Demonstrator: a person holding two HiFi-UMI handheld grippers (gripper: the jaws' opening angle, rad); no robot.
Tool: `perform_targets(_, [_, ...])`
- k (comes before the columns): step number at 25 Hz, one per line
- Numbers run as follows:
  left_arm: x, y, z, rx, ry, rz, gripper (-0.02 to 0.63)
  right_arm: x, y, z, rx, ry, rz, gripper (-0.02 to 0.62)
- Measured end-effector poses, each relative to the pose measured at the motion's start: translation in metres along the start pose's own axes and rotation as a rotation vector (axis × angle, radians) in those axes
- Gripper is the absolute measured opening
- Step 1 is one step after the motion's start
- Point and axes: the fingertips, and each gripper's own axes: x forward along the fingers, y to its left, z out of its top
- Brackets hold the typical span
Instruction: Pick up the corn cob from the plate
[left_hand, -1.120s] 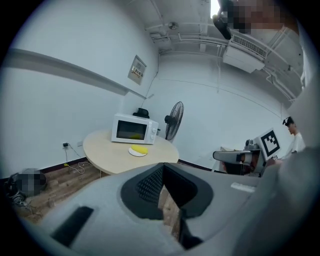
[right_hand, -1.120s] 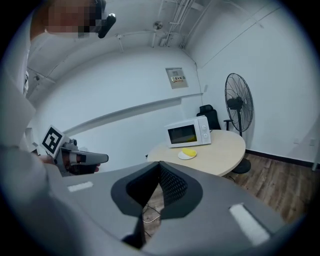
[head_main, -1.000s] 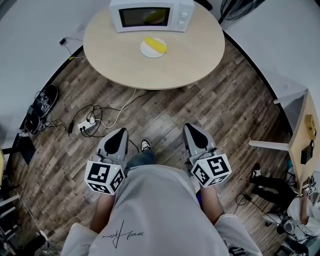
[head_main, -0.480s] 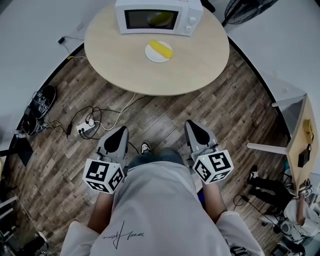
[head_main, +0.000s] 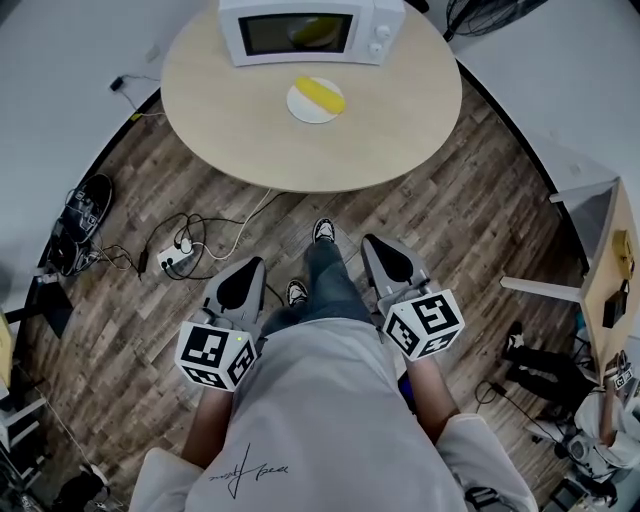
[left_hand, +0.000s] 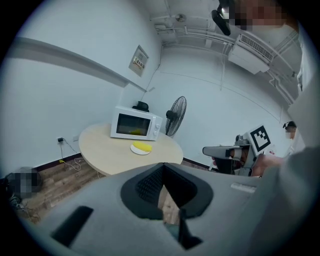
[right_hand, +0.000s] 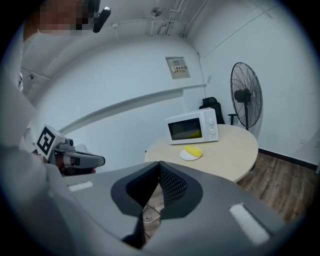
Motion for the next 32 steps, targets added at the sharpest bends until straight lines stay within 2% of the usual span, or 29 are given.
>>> perform_targets(7, [0.045,0.007,0.036,-0.013,-0.047,-0.002,-0.009,0.036,-0.036,0.027,0.019,-0.018,0.026,0.012])
perform_targets(10, [0.062,0.007,0.062,-0.009,-0.102,-0.029,-0.009,0.054,-0.04,0.047,0.059,-0.042,0.132,0.012])
perform_targets(13, [0.083,0.01,0.083,-0.005,-0.127,-0.051,-0.008,0.071,-0.047,0.062,0.074,-0.014,0.222,0.012])
perform_targets(19, [0.124,0.035,0.114,0.046,-0.14,0.021,-0.005,0.106,-0.085,0.082,0.012,0.01,0.225,0.012])
perform_targets(24, [0.146,0.047,0.138,0.01,-0.194,0.029,-0.003,0.131,-0.108,0.098,0.006,0.006,0.25,0.012])
perform_targets(29, [0.167,0.052,0.148,0.052,-0.172,0.066,-0.002,0.152,-0.124,0.11,-0.034,0.019,0.254,0.012])
perform_targets(32, [0.18,0.051,0.147,0.03,-0.158,0.063,-0.002,0.162,-0.133,0.117,-0.032,0.027,0.258,0.012])
